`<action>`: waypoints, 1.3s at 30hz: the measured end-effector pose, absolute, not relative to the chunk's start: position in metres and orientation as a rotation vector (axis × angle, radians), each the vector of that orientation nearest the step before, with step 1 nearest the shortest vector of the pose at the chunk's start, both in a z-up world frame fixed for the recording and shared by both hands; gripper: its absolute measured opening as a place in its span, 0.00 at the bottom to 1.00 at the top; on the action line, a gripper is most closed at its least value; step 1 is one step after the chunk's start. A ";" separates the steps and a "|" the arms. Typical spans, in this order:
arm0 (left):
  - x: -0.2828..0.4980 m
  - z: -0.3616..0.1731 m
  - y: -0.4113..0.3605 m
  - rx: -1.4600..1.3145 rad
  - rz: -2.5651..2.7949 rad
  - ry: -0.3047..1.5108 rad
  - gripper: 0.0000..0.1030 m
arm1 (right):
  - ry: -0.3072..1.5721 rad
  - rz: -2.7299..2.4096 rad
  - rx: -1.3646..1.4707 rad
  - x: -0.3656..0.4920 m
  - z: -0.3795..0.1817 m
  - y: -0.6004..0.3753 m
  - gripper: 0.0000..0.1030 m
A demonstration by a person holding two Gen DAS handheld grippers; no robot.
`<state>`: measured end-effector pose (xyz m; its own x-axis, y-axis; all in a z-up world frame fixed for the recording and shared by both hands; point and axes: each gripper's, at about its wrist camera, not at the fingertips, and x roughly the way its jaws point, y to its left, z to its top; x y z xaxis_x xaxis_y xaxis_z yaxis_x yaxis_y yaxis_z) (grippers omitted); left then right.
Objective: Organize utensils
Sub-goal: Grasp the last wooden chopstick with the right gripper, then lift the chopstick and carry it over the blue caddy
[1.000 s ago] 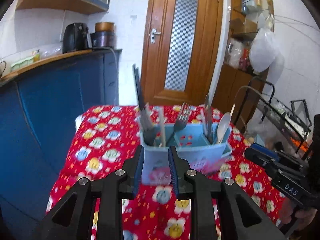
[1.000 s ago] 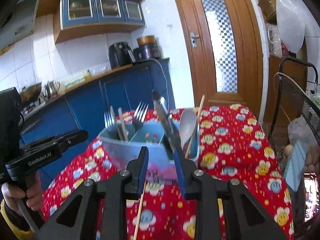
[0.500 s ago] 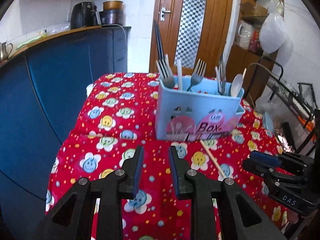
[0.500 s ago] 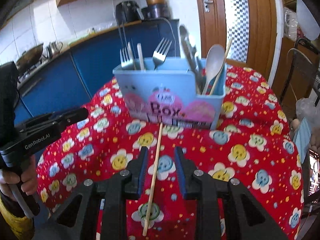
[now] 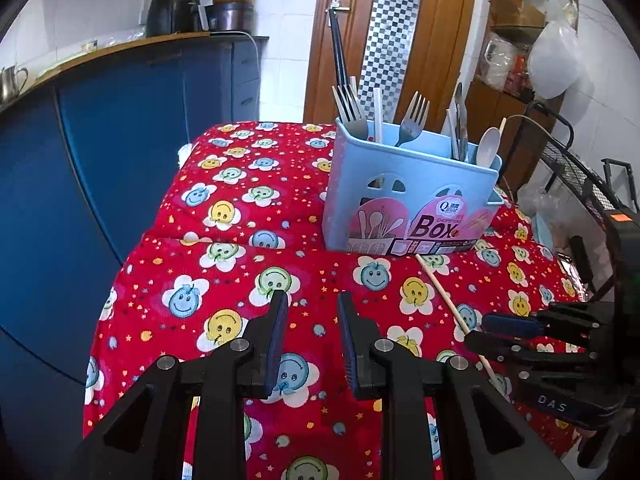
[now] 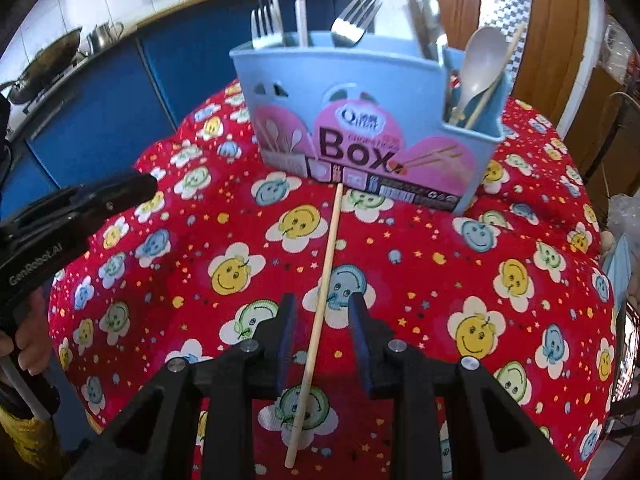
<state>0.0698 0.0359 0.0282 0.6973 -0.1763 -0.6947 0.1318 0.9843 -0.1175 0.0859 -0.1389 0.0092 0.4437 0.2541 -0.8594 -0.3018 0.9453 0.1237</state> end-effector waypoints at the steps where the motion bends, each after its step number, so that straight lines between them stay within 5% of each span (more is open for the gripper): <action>1: 0.070 0.028 0.036 -0.061 -0.173 0.781 0.25 | 1.070 0.351 -0.056 0.088 0.008 -0.137 0.24; 19: 0.079 0.021 0.032 -0.089 -0.189 0.801 0.25 | 1.199 0.401 0.013 0.115 0.003 -0.143 0.06; 39: 0.097 0.037 0.005 -0.101 -0.202 0.775 0.25 | 0.500 0.290 0.244 0.102 0.090 -0.227 0.06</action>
